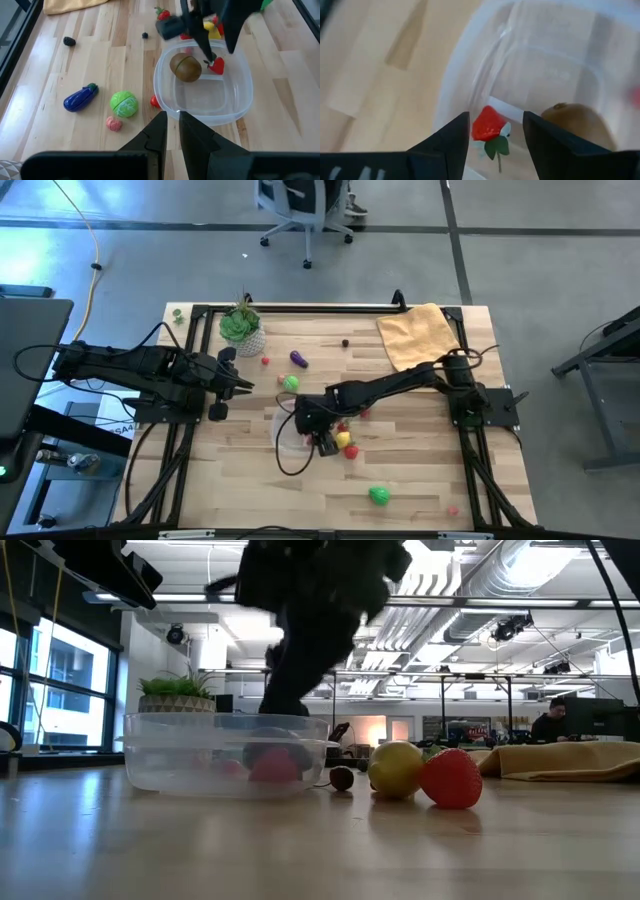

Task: Pick and placing Produce into tupperware
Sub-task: Put the blackberry into the transparent bin

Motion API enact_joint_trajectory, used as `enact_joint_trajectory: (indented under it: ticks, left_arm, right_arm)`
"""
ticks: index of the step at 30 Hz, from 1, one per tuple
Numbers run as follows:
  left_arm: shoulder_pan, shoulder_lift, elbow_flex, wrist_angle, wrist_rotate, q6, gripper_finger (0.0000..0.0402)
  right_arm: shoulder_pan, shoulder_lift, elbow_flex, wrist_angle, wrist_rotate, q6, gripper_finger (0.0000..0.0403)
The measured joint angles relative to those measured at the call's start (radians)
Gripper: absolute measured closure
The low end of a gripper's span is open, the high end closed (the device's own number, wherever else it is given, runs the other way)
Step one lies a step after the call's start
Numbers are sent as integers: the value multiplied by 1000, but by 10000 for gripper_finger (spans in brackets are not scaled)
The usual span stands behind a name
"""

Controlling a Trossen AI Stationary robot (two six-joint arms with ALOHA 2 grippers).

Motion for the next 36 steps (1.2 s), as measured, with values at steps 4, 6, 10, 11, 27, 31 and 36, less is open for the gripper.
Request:
enact_joint_trajectory:
  ticks: [4, 6, 10, 11, 27, 31, 36]
  left_arm:
    - [0, 0, 0, 0, 0, 0, 362]
    - [0, 0, 0, 0, 0, 0, 362]
    - [0, 0, 0, 0, 0, 0, 362]
    - [0, 0, 0, 0, 0, 0, 362]
    - [0, 0, 0, 0, 0, 0, 362]
    - [0, 0, 0, 0, 0, 0, 362]
    - [0, 0, 0, 0, 0, 0, 362]
  right_arm:
    - [-28, -97, 0, -26, 37, 53, 226]
    - [-50, -156, 0, -49, 93, 86, 226]
    - [-115, -269, 0, -92, 215, 190, 226]
    - [-136, -293, 0, -109, 244, 227, 226]
    - [-534, -381, 0, -339, 284, 623, 226]
    - [-591, -301, 0, -358, 194, 618, 226]
    - [-643, -176, 0, -357, 146, 621, 226]
